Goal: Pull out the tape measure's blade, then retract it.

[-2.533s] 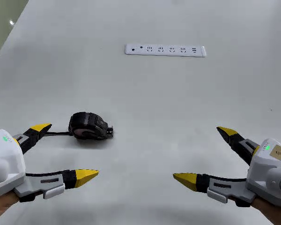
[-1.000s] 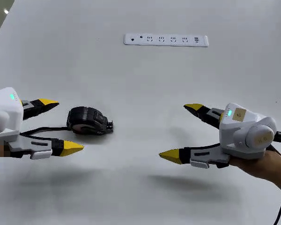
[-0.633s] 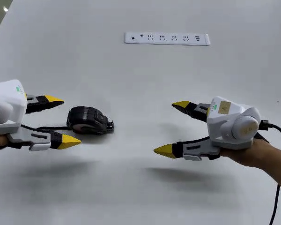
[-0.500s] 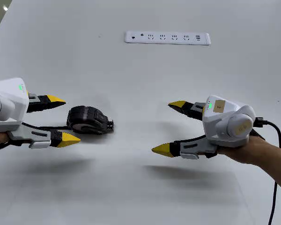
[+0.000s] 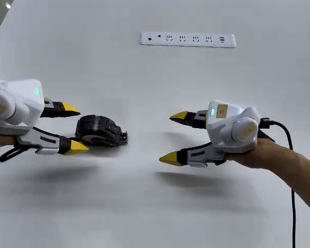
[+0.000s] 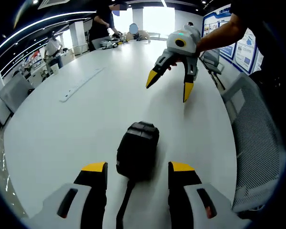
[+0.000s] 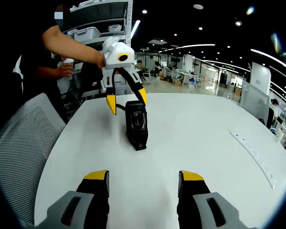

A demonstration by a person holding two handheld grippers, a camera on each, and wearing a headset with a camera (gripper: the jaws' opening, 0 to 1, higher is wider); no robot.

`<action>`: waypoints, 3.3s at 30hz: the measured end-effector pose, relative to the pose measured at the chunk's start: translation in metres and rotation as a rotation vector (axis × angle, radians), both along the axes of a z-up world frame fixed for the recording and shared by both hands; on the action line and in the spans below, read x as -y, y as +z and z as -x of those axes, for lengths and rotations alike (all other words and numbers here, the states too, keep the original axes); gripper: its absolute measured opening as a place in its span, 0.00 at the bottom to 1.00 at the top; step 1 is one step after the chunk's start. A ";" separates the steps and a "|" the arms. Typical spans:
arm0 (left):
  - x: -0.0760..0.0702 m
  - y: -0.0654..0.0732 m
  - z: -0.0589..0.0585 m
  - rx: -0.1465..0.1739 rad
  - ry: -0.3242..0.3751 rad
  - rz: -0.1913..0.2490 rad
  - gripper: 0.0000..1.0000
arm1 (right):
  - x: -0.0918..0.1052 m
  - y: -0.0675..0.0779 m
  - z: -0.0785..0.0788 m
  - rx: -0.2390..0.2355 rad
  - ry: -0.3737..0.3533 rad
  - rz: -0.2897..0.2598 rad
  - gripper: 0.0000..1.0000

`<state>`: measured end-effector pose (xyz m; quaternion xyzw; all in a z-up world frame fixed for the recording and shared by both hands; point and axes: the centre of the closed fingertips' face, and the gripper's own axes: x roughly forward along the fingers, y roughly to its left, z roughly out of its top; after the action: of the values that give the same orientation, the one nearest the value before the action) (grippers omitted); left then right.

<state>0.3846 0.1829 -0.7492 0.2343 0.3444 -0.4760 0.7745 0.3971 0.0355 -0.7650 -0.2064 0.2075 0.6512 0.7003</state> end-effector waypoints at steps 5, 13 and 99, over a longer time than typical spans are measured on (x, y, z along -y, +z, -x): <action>0.002 -0.003 -0.002 -0.002 -0.037 -0.029 0.43 | -0.008 -0.003 -0.002 0.008 0.032 0.010 0.50; 0.005 -0.006 -0.005 -0.007 -0.093 -0.064 0.39 | -0.024 -0.007 -0.006 0.014 0.078 0.024 0.44; 0.004 -0.014 -0.007 -0.044 -0.137 -0.099 0.24 | -0.078 -0.034 0.002 0.097 0.308 0.208 0.08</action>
<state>0.3920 0.1789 -0.7631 0.2849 0.3678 -0.5153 0.7198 0.3954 0.1140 -0.7989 -0.3382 0.2057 0.7150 0.5763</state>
